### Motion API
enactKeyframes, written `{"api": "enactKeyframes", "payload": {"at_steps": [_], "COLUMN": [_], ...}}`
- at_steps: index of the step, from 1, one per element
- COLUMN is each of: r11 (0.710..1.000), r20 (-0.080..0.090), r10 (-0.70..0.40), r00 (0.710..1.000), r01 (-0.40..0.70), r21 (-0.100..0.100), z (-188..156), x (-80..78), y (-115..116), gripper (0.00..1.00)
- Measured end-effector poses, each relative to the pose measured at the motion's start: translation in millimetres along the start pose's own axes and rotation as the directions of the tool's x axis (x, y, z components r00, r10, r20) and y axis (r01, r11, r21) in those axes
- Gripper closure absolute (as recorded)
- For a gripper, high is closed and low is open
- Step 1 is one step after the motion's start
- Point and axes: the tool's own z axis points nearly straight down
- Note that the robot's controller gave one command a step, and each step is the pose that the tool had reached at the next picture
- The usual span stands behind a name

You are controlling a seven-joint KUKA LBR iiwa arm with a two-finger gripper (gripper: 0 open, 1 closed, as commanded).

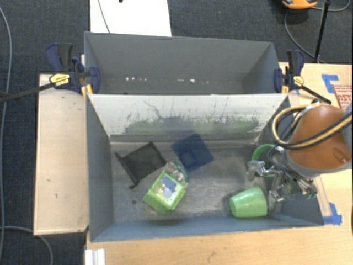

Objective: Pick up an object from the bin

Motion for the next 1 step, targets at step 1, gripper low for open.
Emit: {"api": "enactKeyframes", "payload": {"at_steps": [1], "r11": [0.998], "r20": [0.000], "r10": [-0.056], "r00": [0.998], "r01": [0.056], "r21": [0.000], "z": [13.1], "x": [-0.8], "y": [8.8], "gripper": [0.00]}}
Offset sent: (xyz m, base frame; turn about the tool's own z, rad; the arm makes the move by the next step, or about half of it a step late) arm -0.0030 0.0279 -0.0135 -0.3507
